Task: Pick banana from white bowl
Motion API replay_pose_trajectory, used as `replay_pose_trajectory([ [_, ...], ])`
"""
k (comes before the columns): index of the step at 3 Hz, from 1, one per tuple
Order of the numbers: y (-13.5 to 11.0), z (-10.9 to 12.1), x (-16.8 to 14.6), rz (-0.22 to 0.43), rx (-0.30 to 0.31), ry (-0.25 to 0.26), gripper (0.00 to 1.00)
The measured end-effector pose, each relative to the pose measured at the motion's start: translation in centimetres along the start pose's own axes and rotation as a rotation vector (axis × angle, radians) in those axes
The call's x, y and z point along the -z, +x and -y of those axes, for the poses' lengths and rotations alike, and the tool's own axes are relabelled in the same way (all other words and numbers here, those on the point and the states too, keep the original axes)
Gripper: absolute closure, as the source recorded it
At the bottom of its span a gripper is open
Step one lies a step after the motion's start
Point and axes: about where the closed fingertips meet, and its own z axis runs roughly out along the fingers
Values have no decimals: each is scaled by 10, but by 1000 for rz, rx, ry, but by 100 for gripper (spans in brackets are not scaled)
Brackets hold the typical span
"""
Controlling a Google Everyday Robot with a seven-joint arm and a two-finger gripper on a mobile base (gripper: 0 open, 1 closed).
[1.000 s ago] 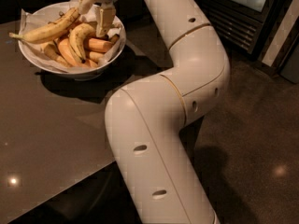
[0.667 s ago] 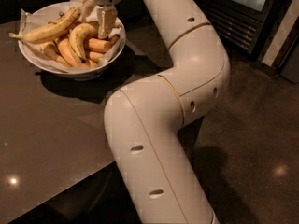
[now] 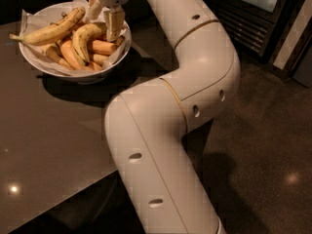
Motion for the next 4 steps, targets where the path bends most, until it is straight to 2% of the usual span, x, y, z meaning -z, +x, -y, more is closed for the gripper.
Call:
replay_pose_trajectory([
  [2, 8, -3, 25, -90, 28, -3, 42],
  [3, 16, -9, 25, -114, 16, -20, 42],
  [4, 29, -19, 26, -123, -37, -32, 41],
])
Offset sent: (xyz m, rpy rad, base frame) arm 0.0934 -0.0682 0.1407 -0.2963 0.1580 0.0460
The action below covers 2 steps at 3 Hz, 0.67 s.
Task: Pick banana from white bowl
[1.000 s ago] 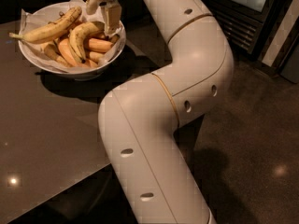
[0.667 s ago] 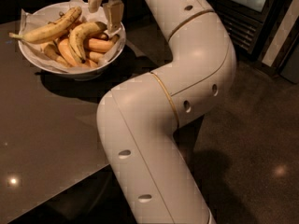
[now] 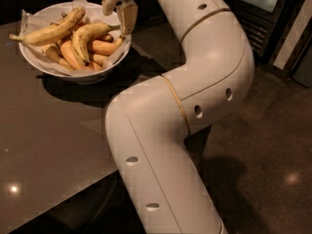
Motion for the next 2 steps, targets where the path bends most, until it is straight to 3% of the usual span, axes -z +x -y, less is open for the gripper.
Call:
replay_pose_trajectory([
  [1, 14, -11, 14, 1, -78, 14, 41],
  [2, 16, 0, 10, -1, -79, 50, 22],
])
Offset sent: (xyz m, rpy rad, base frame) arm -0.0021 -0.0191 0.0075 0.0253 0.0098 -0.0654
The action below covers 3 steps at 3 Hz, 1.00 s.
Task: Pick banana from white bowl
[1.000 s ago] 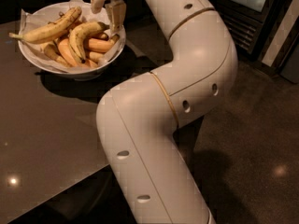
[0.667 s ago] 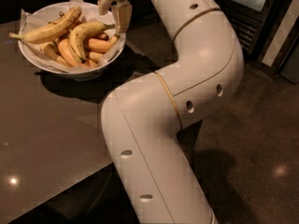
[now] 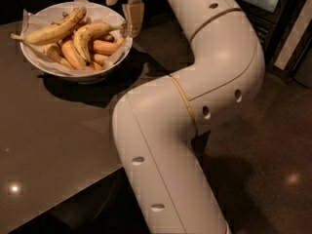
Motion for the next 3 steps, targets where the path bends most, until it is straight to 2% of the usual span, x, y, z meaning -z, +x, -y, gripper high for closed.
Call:
replay_pose_trajectory([
  [1, 1, 13, -8, 0, -1, 40, 0],
  [3, -9, 19, -16, 40, 20, 53, 0],
])
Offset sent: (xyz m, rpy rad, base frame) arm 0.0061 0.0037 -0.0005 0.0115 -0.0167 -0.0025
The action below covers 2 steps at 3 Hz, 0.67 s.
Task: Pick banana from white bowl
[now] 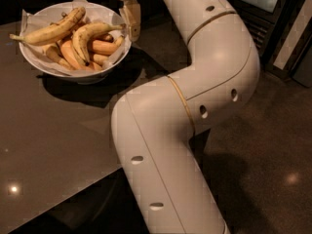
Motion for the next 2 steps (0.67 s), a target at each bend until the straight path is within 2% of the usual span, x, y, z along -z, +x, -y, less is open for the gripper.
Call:
replay_pose_trajectory([
  [2, -24, -2, -16, 0, 67, -71, 0],
])
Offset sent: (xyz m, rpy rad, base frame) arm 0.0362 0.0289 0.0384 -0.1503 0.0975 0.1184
